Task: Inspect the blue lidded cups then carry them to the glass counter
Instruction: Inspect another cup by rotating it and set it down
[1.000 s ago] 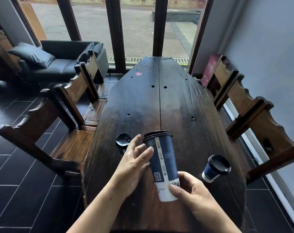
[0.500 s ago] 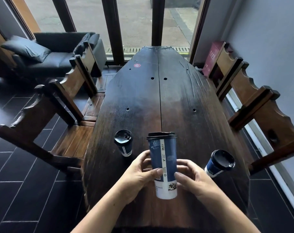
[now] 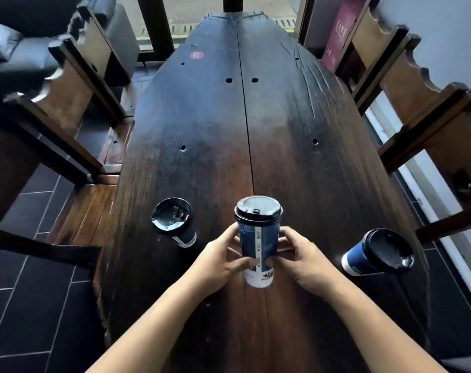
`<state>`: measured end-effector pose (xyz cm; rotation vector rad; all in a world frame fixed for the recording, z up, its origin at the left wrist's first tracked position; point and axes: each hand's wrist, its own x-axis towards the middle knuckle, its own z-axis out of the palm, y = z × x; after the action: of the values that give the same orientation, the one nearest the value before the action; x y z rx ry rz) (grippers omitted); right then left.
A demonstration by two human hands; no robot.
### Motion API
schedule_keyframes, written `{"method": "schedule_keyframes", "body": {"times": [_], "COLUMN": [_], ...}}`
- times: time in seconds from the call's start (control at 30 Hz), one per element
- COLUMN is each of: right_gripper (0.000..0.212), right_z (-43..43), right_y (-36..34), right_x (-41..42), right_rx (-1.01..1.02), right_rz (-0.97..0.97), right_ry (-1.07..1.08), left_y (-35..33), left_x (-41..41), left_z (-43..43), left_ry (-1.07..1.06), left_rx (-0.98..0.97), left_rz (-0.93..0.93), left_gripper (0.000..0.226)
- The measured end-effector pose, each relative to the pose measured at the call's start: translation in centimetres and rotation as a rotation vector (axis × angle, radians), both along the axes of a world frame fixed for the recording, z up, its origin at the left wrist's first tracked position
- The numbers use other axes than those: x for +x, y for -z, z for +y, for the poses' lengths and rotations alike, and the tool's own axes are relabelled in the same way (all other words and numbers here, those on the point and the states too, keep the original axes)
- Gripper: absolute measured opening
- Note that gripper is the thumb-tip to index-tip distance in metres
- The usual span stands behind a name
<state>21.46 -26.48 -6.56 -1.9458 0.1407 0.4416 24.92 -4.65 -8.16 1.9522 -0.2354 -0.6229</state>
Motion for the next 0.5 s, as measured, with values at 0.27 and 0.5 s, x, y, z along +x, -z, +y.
{"method": "schedule_keyframes", "body": {"times": [0.27, 0.5], "right_gripper": [0.053, 0.058], "right_z": [-0.9, -1.2], "right_y": [5.7, 8.5], "right_x": [6.0, 7.1], "right_rx": [-0.194, -0.232], "right_rz": [-0.122, -0.169], "right_ry": [-0.069, -0.037], "left_y": [5.3, 8.0], "left_x": [5.4, 6.1], "left_z": [-1.5, -3.1], "left_ry": [0.002, -0.092], "left_rx": [0.148, 0.140], "left_rz": [-0.206, -0.259], "left_gripper": [0.070, 0.072]}}
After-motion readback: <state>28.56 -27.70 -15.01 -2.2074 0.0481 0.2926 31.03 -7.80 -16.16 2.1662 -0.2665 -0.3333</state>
